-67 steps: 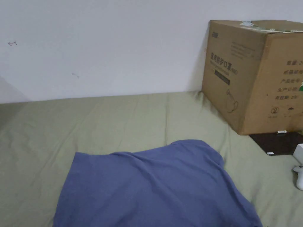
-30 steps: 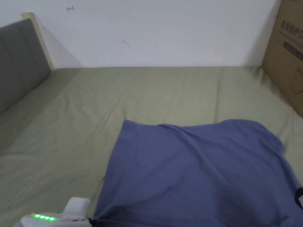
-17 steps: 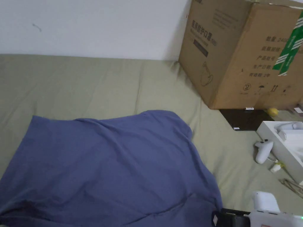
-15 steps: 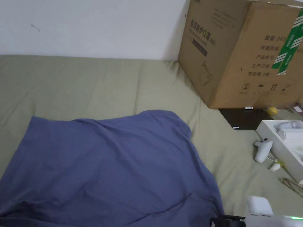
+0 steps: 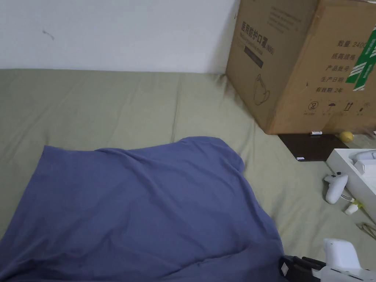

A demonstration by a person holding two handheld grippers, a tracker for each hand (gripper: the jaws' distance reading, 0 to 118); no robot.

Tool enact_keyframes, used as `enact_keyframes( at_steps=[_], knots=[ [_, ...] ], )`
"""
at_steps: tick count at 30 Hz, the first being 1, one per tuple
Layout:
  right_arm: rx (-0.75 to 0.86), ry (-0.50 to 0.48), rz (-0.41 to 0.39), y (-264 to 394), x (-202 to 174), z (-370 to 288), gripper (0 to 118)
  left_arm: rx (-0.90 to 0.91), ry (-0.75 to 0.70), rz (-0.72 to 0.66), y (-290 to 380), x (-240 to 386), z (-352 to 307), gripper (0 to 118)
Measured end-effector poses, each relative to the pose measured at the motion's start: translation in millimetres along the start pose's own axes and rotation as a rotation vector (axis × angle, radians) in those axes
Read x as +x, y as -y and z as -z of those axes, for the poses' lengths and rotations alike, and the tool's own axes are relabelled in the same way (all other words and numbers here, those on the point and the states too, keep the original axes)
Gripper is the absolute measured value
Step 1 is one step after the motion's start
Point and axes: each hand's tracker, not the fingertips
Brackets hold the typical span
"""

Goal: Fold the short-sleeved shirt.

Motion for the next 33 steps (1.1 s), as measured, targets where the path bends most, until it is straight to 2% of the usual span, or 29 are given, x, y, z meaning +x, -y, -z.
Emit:
enact_keyframes(
  at_steps=[4, 10, 12, 14, 18, 22, 25, 26, 27, 28, 29, 30, 31, 32, 33],
  knots=[
    [0.052, -0.003, -0.023, -29, -17, -15, 10, 0.037, 0.027, -0.017, -21, 2, -7, 5],
    [0.064, 0.005, -0.042, -115, -35, 17, 10, -0.011, -0.016, -0.037, -90, 3, 18, 5],
    [0.052, 0.019, -0.072, -152, -36, 45, 10, -0.076, -0.014, -0.034, -120, -6, 46, 5],
    [0.021, 0.064, -0.140, -185, -40, 84, 10, -0.128, -0.056, -0.003, -147, -14, 79, 5],
    [-0.117, 0.161, -0.223, -220, -38, 181, 10, -0.278, -0.055, -0.041, -179, -33, 156, 5],
    [-0.203, 0.216, -0.246, -217, -39, 257, 10, -0.338, -0.062, -0.084, -183, -43, 208, 6],
    [-0.181, 0.282, -0.218, -210, -34, 284, 10, -0.302, -0.046, -0.101, -178, -45, 212, 10],
    [-0.156, 0.278, -0.206, -207, -34, 285, 14, -0.266, -0.039, -0.116, -178, -46, 208, 15],
    [-0.112, 0.256, -0.196, -205, -34, 280, 24, -0.231, -0.026, -0.131, -178, -46, 203, 25],
    [-0.082, 0.255, -0.201, -204, -35, 275, 56, -0.197, -0.019, -0.139, -175, -44, 195, 55],
    [-0.059, 0.254, -0.214, -202, -38, 266, 87, -0.172, -0.028, -0.141, -175, -43, 188, 90],
    [-0.037, 0.249, -0.227, -201, -39, 255, 110, -0.165, -0.057, -0.134, -173, -42, 181, 117],
    [0.001, 0.241, -0.240, -200, -41, 241, 118, -0.076, -0.078, -0.125, -173, -42, 166, 112],
    [0.057, 0.215, -0.256, -199, -44, 222, 118, -0.037, -0.069, -0.114, -175, -39, 151, 108],
    [0.093, 0.199, -0.260, -196, -47, 203, 118, -0.003, -0.064, -0.124, -173, -38, 136, 109]
  ],
)
